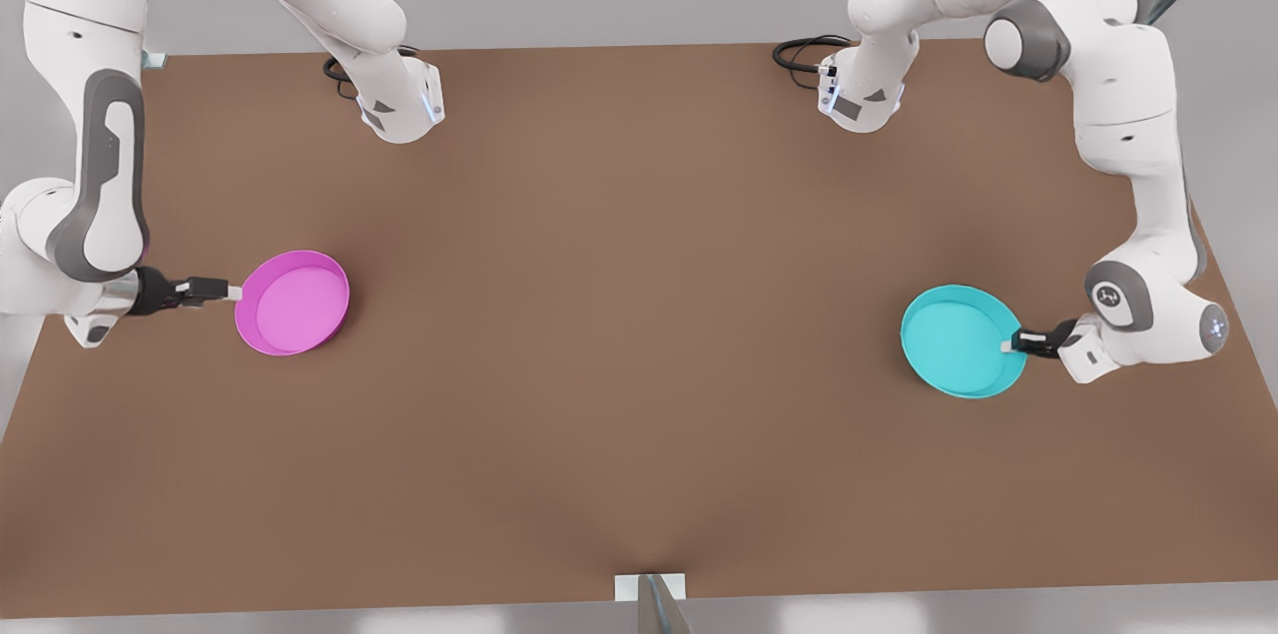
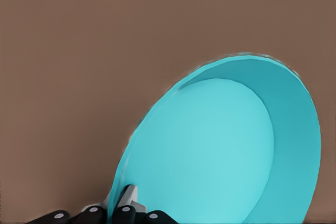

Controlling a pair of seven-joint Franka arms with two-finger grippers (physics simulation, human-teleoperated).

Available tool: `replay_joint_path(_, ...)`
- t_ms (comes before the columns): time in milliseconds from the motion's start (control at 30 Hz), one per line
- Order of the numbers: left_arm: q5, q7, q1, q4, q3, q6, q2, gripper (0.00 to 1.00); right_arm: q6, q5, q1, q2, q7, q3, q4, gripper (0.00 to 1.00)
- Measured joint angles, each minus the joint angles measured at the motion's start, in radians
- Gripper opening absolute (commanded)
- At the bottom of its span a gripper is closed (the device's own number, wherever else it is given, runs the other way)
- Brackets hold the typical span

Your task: Flip the blue plate over with the left arm, and stack the pink plate on top of the blue plate with the right arm

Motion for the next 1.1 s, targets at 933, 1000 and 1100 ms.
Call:
replay_joint_path(933, 1.212, -1.334, -1.069, 0.291, 0.042, -0.914, 0.146, 0.21, 0.315, -0.029, -0.069, 0.029, -0.010, 0.000, -0.193, 1.00)
replay_joint_path(1000, 1.275, -1.361, -1.107, 0.291, 0.042, -0.957, 0.187, 0.21, 0.317, -0.029, -0.067, 0.029, -0.010, 0.000, -0.191, 1.00)
replay_joint_path(1100, 1.363, -1.373, -1.159, 0.294, 0.041, -0.981, 0.231, 0.21, 0.343, -0.030, -0.066, 0.057, -0.013, -0.001, -0.186, 1.00)
